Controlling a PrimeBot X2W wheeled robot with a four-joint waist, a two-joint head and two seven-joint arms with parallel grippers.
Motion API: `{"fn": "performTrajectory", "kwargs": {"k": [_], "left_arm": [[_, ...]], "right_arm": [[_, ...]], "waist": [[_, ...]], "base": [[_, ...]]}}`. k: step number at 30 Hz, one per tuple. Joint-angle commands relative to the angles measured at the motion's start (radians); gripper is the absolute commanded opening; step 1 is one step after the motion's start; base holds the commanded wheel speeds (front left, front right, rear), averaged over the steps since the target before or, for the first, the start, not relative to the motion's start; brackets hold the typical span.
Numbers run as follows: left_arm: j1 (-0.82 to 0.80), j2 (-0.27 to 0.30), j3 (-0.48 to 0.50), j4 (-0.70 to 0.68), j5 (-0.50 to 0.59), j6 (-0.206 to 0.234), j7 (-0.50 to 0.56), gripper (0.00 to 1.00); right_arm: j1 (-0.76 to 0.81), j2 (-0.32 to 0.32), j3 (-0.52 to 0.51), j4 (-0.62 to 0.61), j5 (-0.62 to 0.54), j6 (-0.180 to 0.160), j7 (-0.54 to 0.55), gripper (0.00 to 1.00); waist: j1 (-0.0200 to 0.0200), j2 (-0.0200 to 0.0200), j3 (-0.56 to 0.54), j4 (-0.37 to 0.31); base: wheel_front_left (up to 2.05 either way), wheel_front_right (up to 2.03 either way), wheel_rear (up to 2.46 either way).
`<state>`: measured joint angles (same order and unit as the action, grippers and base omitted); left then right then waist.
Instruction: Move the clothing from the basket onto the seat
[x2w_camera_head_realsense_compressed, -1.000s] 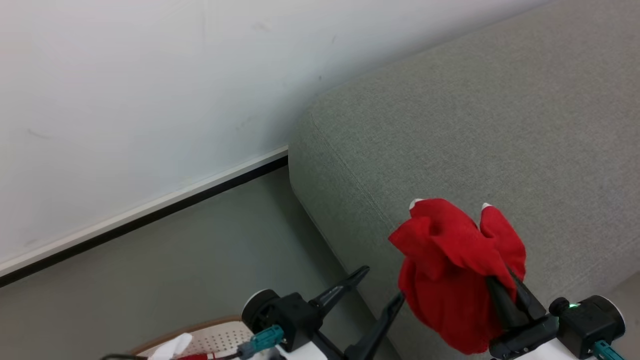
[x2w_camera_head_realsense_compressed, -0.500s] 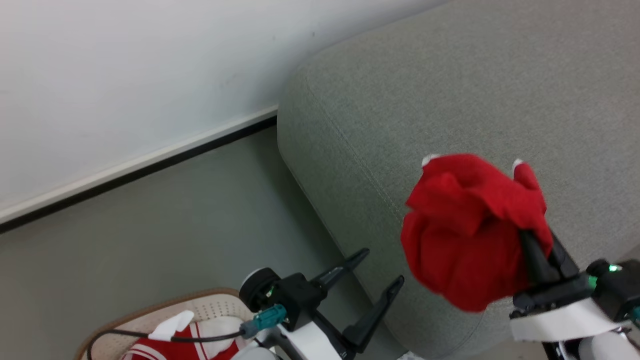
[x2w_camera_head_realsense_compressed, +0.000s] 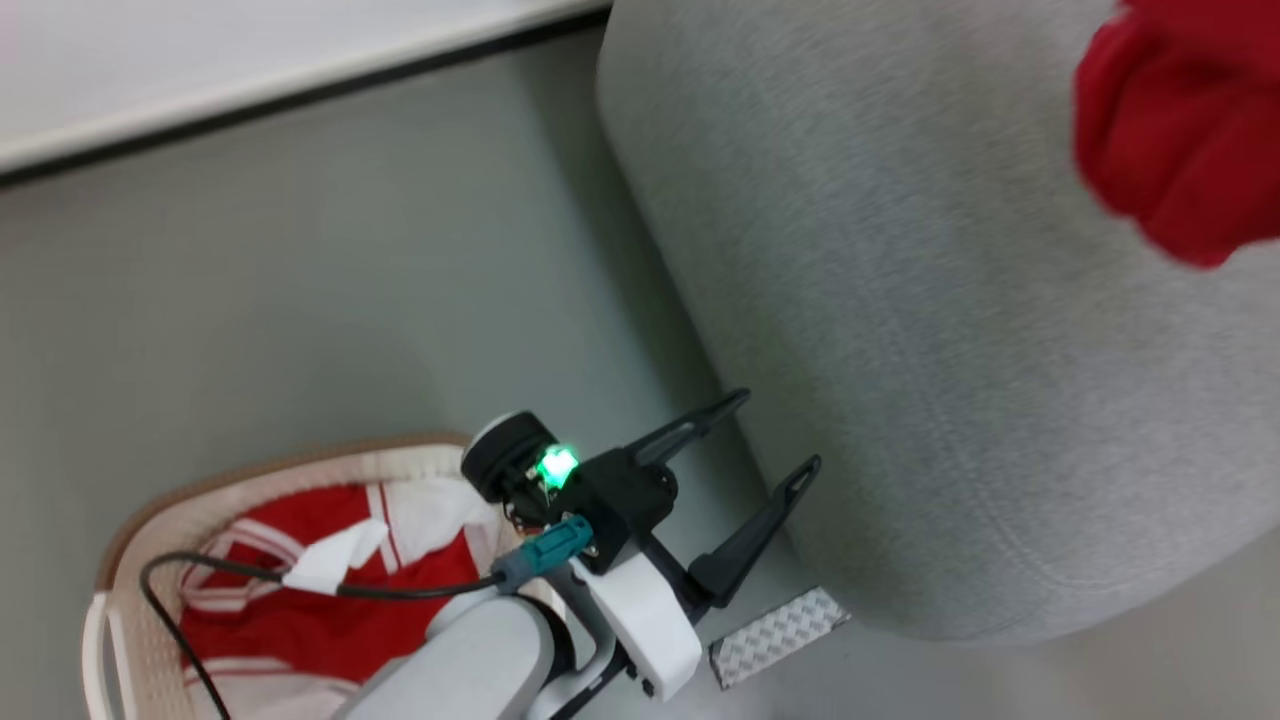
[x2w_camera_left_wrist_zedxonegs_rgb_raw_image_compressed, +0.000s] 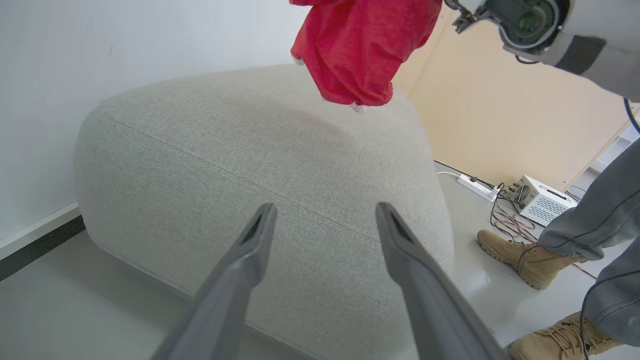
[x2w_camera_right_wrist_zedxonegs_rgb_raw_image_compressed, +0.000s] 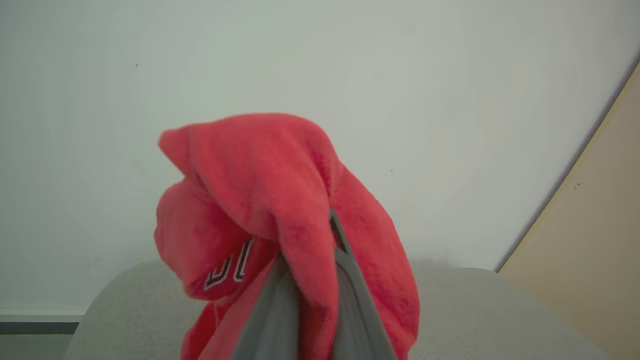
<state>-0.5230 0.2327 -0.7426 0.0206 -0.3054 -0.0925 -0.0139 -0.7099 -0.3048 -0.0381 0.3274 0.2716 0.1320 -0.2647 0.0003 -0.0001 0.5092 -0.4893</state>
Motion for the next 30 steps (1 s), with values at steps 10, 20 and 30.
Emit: {"fn": "performTrajectory", "kwargs": {"k": [10,20,30], "left_arm": [[-0.068,0.046,0.013,-0.078,0.055,0.030,0.067,1.00],[-0.040,0.047,-0.007,-0.097,0.067,0.049,0.066,1.00],[-0.008,0.062,0.003,-0.106,0.034,0.068,0.065,1.00]], "right_arm": [[-0.353,-0.101,-0.108,0.320,-0.093,-0.002,0.001,0.00],[-0.393,-0.115,-0.220,0.562,-0.163,-0.002,0.001,0.00],[-0.327,-0.062,-0.218,0.558,-0.240,-0.002,0.001,1.00]], "waist": [[-0.0003,0.0001,0.239,0.148],[-0.0003,0.0001,0.258,0.197],[-0.0003,0.0001,0.163,0.165]], "base": [[0.00,0.00,0.00],[0.00,0.00,0.00],[0.00,0.00,0.00]]}}
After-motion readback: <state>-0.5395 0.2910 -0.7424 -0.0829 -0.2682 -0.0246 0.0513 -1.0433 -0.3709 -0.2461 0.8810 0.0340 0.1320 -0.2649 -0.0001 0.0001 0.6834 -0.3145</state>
